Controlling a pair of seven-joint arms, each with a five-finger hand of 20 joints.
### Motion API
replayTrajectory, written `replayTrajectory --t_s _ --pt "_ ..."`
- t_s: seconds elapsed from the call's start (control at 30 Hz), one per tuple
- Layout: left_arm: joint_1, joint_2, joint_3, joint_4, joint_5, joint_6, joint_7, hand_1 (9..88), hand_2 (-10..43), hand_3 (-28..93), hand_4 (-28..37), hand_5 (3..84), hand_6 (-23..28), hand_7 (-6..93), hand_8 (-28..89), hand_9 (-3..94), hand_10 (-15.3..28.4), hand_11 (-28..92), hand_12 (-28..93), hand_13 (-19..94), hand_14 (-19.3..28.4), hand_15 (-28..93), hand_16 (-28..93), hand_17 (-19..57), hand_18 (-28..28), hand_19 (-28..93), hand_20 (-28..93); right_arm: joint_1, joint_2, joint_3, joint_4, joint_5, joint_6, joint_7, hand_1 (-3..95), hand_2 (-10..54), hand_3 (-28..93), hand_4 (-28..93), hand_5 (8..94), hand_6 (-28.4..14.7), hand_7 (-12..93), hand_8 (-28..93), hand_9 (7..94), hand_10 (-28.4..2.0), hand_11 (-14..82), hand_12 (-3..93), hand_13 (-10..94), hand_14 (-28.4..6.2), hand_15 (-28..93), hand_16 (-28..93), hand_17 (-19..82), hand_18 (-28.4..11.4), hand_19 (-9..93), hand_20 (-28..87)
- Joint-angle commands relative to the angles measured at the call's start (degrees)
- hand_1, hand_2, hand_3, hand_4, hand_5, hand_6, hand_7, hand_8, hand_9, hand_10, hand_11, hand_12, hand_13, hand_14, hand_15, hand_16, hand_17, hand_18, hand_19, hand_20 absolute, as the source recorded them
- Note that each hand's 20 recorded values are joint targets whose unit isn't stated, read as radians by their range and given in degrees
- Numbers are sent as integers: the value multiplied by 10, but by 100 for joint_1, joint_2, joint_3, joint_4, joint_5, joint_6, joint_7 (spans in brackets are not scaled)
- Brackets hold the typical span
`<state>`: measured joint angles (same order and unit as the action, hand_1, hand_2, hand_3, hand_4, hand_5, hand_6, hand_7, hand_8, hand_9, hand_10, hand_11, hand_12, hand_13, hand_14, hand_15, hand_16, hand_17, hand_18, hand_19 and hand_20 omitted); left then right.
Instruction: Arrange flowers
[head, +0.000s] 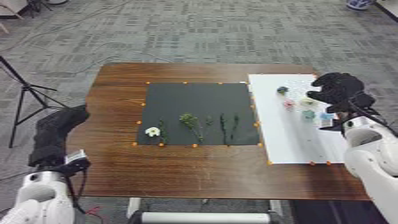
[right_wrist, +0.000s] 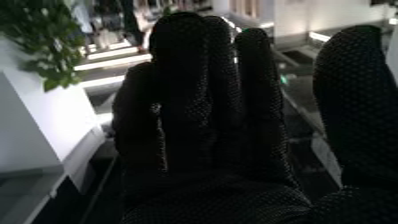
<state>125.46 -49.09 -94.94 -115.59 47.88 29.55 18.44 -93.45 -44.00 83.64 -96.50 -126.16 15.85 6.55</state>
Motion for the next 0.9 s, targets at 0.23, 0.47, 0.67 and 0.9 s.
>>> replayTrajectory --t_s 0.23,0.47,0.67,0.9 --pt "501 -123 -290 -194 151 -93 125 265 35 694 -276 581 -12 212 -93 543 141 224 134 424 170 286 12 31 141 189 209 -10 -205 -119 484 -527 -931 -166 370 -95 676 -180 632 2 218 -77 772 -135 201 217 767 -99 487 345 410 -205 782 534" --pt "495 136 -933 -389 564 -339 -166 281 7 685 -267 558 -4 202 -88 538 140 215 133 423 171 254 11 39 140 170 198 34 -175 -268 556 -739 -1114 -69 380 -95 676 -181 626 1 218 -74 767 -137 206 222 779 -90 504 353 423 -201 803 534" --pt "597 79 -1038 -355 688 -268 -162 309 0 664 -236 564 -5 211 -88 539 138 217 136 429 166 256 18 45 135 172 203 -72 -300 -384 576 -841 -791 240 473 -95 658 -194 620 0 219 1 775 -125 200 271 812 -64 512 354 459 -185 837 516" --pt "626 -65 -1066 -368 781 -287 -29 314 -4 659 -224 566 -4 212 -92 541 139 220 137 430 170 269 18 45 138 172 206 -49 -333 -619 696 -799 -184 126 627 -95 558 -174 670 -4 255 149 863 -85 94 421 870 -33 500 363 520 -160 870 493"
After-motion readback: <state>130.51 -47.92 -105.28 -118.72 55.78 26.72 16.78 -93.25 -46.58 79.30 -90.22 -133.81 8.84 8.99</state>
